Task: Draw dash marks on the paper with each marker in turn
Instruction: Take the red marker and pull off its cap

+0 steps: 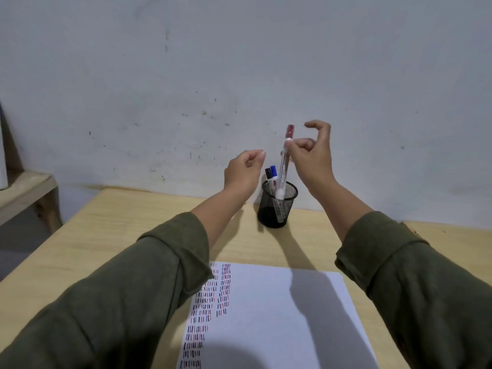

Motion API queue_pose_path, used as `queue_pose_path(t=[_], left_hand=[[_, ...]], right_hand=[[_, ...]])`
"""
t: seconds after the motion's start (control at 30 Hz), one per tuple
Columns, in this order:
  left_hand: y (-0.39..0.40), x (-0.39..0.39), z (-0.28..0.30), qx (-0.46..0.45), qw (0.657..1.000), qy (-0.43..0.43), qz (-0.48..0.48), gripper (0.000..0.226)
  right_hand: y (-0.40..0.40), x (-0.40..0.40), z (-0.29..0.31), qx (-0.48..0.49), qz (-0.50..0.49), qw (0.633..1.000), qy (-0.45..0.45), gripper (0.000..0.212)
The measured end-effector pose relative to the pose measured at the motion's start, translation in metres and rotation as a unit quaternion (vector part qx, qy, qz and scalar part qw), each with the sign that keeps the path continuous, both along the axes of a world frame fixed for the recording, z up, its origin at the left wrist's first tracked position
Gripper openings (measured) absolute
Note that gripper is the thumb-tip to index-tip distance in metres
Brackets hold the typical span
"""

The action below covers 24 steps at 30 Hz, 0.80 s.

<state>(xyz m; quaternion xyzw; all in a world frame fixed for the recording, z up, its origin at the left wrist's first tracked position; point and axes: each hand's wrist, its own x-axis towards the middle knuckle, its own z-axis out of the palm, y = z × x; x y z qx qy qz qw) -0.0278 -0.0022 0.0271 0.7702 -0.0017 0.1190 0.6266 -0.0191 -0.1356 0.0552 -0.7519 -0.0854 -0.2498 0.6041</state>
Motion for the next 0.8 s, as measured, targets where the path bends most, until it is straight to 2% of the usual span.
queue_pose_path(t=[0.17,0.4,0.47,0.53,0.6,0.73,0.8], left_hand=[[0.013,-0.038,0.003,-0.078,0.993,0.042,-0.079,0.03],[0.033,-0.094,-0.006,-0.168,0.974,0.11,-0.104,0.039],[0.038,-0.106,-0.004,-0.207,0.966,0.131,-0.083,0.037],[0.045,-0.117,-0.002,-0.247,0.956,0.152,-0.046,0.02],[0.051,-0.127,0.001,-0.275,0.948,0.16,-0.013,0.012],[0.056,-0.143,0.007,-0.311,0.938,0.154,0.024,0.016],[0.055,-0.15,0.01,-0.327,0.934,0.145,0.028,0.017]], right_hand=[[0.015,-0.059,-0.012,-0.009,0.132,0.988,0.085,0.038],[0.027,-0.121,-0.023,0.005,0.196,0.969,0.151,0.033],[0.028,-0.137,-0.019,0.018,0.229,0.959,0.169,0.026],[0.03,-0.152,-0.014,0.021,0.258,0.946,0.193,0.023],[0.032,-0.164,-0.012,0.052,0.295,0.931,0.21,0.031],[0.034,-0.179,-0.014,0.129,0.346,0.905,0.212,0.051],[0.036,-0.183,-0.016,0.176,0.35,0.897,0.203,0.053]])
